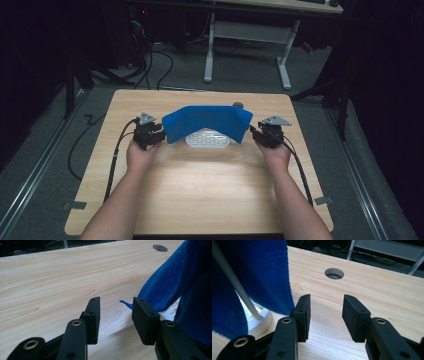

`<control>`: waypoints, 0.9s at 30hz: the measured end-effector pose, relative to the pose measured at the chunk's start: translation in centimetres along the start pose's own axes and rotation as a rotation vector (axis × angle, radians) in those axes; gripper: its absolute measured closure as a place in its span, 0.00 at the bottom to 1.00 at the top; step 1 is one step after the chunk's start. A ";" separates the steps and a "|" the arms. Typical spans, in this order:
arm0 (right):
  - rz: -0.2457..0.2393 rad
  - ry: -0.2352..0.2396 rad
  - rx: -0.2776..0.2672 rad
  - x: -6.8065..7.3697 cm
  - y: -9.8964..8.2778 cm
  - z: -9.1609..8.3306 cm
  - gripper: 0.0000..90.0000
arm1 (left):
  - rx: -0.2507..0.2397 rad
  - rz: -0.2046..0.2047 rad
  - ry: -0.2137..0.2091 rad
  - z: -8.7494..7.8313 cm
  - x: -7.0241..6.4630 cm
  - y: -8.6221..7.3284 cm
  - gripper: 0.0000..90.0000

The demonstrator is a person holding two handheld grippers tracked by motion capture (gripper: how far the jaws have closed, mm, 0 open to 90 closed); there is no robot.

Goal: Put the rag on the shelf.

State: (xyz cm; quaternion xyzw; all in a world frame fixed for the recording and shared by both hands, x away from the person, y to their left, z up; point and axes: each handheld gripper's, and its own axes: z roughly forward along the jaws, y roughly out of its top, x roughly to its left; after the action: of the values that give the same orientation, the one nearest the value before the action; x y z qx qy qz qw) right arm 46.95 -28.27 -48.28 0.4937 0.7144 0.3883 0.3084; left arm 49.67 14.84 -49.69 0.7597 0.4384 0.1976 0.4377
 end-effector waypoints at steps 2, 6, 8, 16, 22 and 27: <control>-0.002 -0.005 0.011 -0.2 -0.4 -0.3 0.63 | 0.004 -0.003 0.004 -0.3 0.0 -0.3 0.65; -0.005 -0.007 0.016 -0.1 -0.7 -0.8 0.61 | -0.004 -0.001 0.015 -0.7 -0.1 -0.8 0.64; -0.008 -0.018 -0.012 -0.1 -1.0 -1.3 0.60 | -0.003 -0.014 0.010 -1.0 -0.1 -1.2 0.63; -0.015 0.001 -0.017 0.4 -1.9 -2.8 0.56 | -0.017 -0.010 0.030 -2.7 -0.8 -2.6 0.59; -0.036 0.031 -0.040 1.6 -2.5 -4.6 0.53 | -0.015 -0.011 0.026 -4.3 -1.8 -3.7 0.58; -0.056 0.042 -0.024 2.4 -3.2 -5.6 0.50 | -0.019 -0.011 0.011 -5.3 -2.8 -4.6 0.57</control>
State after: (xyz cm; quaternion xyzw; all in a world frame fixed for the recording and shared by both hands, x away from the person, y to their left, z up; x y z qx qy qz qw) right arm 40.08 -28.10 -48.34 0.4615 0.7295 0.3986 0.3098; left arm 42.26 16.14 -50.48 0.7519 0.4431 0.2034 0.4438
